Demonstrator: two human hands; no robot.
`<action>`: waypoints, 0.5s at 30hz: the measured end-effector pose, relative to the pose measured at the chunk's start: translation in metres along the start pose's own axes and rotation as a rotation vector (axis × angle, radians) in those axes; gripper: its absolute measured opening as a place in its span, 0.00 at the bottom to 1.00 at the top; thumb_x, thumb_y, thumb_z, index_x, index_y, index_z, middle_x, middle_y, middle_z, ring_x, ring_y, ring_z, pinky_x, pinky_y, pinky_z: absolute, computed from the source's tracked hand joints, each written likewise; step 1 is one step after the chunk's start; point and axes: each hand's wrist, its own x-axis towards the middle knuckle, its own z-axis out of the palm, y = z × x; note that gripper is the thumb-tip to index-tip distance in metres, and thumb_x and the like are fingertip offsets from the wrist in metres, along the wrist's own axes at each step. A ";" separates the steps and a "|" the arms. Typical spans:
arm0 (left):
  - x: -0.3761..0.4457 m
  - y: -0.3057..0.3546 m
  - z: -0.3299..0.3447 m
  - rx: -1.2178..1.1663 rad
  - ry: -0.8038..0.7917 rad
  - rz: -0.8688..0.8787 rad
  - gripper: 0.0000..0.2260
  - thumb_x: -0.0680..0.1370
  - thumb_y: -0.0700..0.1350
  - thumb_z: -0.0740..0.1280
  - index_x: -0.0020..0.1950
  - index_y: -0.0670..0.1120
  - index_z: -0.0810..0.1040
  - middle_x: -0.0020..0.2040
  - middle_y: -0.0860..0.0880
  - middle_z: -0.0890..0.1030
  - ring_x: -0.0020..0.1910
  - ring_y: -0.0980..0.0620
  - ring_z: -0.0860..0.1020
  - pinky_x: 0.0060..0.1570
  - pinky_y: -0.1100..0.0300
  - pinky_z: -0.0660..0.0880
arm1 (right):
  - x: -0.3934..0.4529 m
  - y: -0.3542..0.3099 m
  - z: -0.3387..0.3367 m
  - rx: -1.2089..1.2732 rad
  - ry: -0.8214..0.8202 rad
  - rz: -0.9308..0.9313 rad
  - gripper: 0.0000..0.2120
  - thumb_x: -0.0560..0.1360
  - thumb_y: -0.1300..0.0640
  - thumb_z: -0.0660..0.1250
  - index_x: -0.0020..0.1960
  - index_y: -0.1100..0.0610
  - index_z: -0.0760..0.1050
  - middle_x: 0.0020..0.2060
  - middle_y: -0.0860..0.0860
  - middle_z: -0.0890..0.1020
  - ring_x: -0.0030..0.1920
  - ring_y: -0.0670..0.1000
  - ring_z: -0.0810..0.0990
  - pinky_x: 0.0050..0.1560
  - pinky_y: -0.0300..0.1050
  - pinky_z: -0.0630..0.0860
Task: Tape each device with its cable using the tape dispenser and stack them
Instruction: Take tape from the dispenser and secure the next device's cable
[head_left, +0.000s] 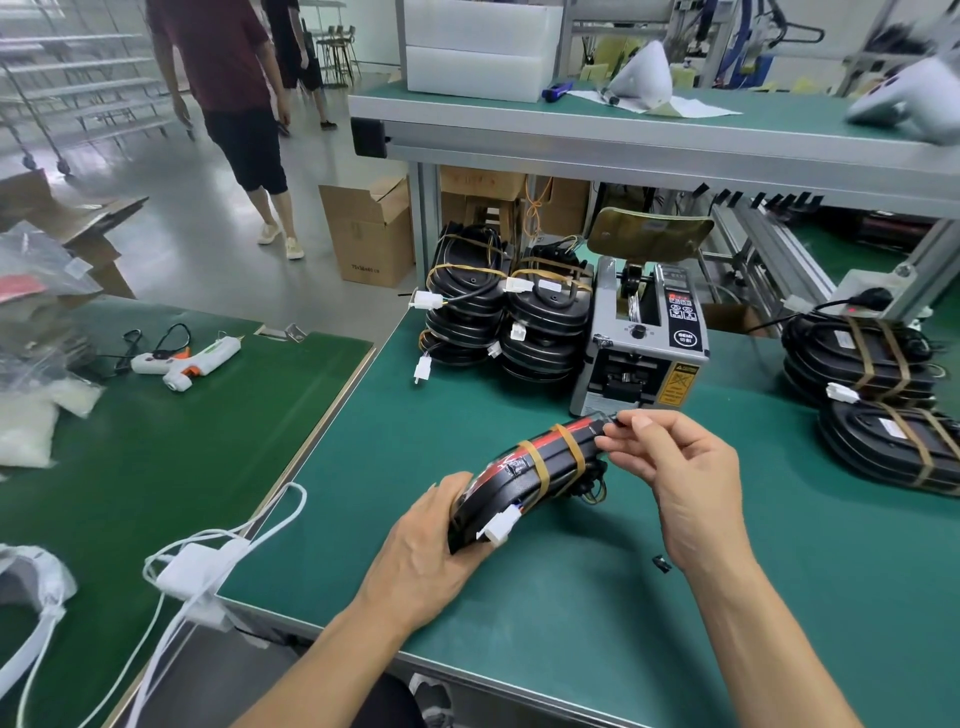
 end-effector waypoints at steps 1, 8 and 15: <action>0.000 0.000 0.000 0.000 0.004 0.001 0.22 0.77 0.70 0.68 0.65 0.59 0.73 0.53 0.57 0.81 0.53 0.52 0.79 0.55 0.51 0.78 | 0.001 0.001 -0.001 -0.064 0.009 -0.035 0.10 0.82 0.62 0.68 0.47 0.52 0.86 0.43 0.56 0.88 0.46 0.55 0.89 0.45 0.40 0.82; 0.000 -0.001 0.001 -0.024 0.012 0.013 0.22 0.77 0.69 0.69 0.65 0.59 0.73 0.53 0.57 0.81 0.51 0.52 0.79 0.54 0.52 0.78 | 0.026 -0.005 -0.015 -0.443 -0.144 -0.112 0.14 0.81 0.65 0.65 0.55 0.45 0.75 0.41 0.47 0.84 0.42 0.48 0.84 0.49 0.44 0.76; 0.000 -0.004 0.002 -0.006 0.023 0.028 0.26 0.75 0.78 0.63 0.64 0.62 0.72 0.52 0.58 0.80 0.51 0.55 0.78 0.52 0.59 0.76 | 0.042 -0.021 -0.023 -0.778 -0.502 -0.186 0.18 0.83 0.62 0.61 0.62 0.39 0.65 0.44 0.45 0.79 0.36 0.45 0.73 0.41 0.40 0.72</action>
